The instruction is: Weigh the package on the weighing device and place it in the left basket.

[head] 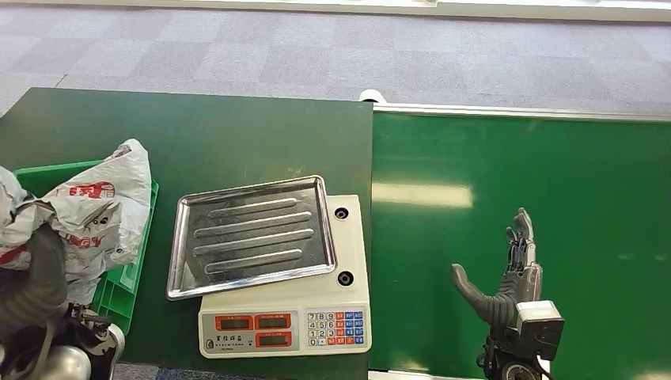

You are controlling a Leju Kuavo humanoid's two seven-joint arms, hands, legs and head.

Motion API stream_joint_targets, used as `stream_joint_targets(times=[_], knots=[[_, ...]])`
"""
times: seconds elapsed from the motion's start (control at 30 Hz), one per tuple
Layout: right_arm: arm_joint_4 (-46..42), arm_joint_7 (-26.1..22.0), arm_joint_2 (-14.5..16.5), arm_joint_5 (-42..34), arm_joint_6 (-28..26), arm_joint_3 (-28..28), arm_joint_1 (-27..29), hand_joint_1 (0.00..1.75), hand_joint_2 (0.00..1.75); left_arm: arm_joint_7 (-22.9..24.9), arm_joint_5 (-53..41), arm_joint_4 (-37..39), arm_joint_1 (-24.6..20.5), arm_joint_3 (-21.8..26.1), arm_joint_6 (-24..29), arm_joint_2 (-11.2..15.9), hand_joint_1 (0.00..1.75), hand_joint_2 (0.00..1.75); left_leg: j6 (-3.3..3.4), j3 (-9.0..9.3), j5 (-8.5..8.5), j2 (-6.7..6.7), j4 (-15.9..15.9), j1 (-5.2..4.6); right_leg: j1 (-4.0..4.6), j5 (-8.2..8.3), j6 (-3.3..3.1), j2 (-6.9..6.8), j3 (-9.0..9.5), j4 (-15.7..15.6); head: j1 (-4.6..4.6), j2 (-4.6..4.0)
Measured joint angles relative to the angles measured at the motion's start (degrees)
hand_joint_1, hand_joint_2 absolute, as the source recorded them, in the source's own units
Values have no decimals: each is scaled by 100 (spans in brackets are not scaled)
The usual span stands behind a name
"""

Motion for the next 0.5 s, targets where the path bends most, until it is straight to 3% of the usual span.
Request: stream_joint_targets(times=[0.1, 0.2, 0.27, 0.37, 0.43, 0.5], knots=[[-48, 1, 3, 14, -10, -3, 71, 0, 175, 1, -368, 11, 3, 122, 0, -95, 175, 175, 0, 0, -1, 1, 0, 0, 0, 0, 0, 0, -2, -1, -1, 0], [-162, 23, 13, 88, -44, -18, 183, 0, 175, 72, -1669, 449, -79, 490, -3, -316, 173, 175, -1, 2, -1, -2, 0, -2, -3, -2, 2, -5, -5, -3, 0, 0], [-267, 50, 37, 177, -38, -43, 265, 0, 175, 501, -2956, 1029, -171, 855, -13, -476, 172, 175, -1, 2, -1, 2, 0, -2, -3, -1, 1, -3, -1, -2, 0, 0], [-378, 98, 78, 297, 58, -88, 354, 0, 175, 1764, -4435, 1728, -282, 1478, -13, -633, 174, 175, -2, 6, -1, 36, -2, -1, 0, 5, -4, 28, -3, 1, 0, 0], [-414, 117, 99, 339, 96, -122, 393, 0, 175, 2106, -4557, 2078, -349, 1960, -8, -691, 171, 175, -2, 8, -1, 50, -1, 1, 1, 7, -6, 44, -10, 3, -1, 0], [-434, 120, 116, 353, 103, -151, 411, 0, 175, 2073, -4433, 2329, -391, 2341, -5, -741, 158, 175, -2, 5, -1, 49, 0, 2, 2, 5, -5, 44, -15, 3, -1, 0]])
